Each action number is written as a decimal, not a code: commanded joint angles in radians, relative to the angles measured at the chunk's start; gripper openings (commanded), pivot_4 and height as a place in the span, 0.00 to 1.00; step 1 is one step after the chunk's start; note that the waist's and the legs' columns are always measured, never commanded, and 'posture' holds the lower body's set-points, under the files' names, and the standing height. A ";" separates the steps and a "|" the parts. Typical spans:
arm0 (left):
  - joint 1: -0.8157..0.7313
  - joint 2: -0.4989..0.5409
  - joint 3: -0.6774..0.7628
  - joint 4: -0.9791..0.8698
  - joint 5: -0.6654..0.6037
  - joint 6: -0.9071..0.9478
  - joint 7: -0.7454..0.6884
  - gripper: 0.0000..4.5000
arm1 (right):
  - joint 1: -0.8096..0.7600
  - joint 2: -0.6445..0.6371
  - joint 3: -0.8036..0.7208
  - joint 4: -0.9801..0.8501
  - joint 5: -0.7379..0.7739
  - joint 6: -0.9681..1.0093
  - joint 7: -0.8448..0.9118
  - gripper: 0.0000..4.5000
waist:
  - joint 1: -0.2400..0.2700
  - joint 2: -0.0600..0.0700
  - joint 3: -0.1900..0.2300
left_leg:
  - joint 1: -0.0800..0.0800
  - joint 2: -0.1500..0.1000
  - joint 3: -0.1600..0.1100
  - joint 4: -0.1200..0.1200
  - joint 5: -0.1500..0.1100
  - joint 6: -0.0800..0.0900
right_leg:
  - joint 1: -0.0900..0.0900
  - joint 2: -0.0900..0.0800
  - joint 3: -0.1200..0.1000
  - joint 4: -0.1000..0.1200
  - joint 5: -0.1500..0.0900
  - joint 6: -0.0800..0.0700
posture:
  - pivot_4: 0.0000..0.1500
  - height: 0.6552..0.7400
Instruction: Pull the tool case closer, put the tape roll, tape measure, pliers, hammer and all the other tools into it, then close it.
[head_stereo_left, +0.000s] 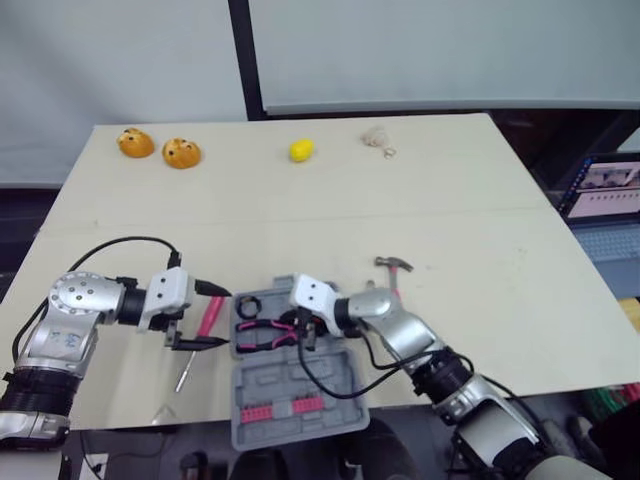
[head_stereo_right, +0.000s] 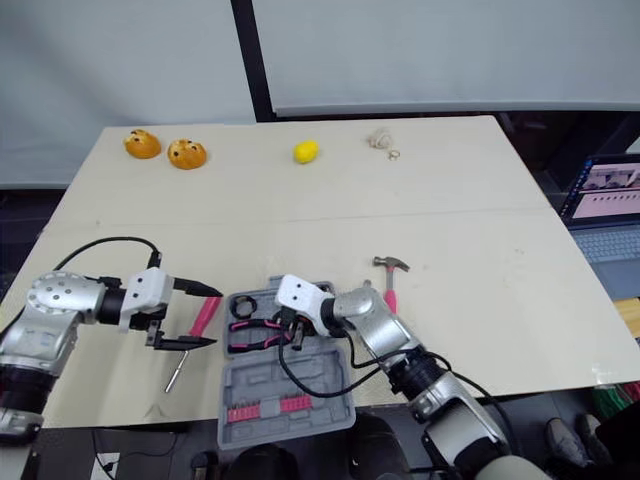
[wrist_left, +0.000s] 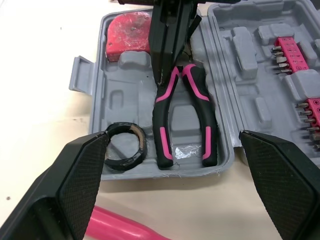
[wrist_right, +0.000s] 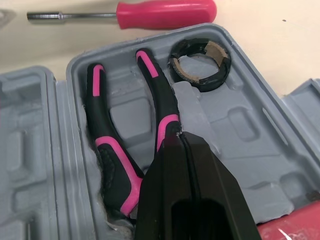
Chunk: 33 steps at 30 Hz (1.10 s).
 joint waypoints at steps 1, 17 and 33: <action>-0.015 -0.004 0.004 0.010 0.001 -0.014 0.003 1.00 | 0.074 -0.043 0.043 0.104 -0.076 0.114 -0.043 0.01 | 0.001 0.001 -0.005 | 0.001 0.000 0.000 0.000 0.000 0.000 | 0.001 0.000 0.000 0.000 0.000 0.000 | 1.00 0.87; 0.266 0.049 0.214 -0.219 -0.230 0.340 0.064 1.00 | 0.348 -0.477 -0.568 -0.700 0.419 0.330 0.166 0.41 | 0.007 0.003 0.004 | -0.008 0.001 -0.005 -0.001 -0.002 0.001 | -0.004 -0.001 -0.002 -0.007 0.000 0.001 | 1.00 0.87; 0.564 0.114 0.640 0.105 -0.116 0.190 0.284 1.00 | 0.841 -0.817 -1.157 -0.467 0.446 0.096 0.308 0.98 | 0.029 -0.005 0.015 | -0.002 0.000 -0.003 -0.004 -0.007 0.005 | 0.000 0.000 -0.001 -0.011 0.002 0.000 | 1.00 0.87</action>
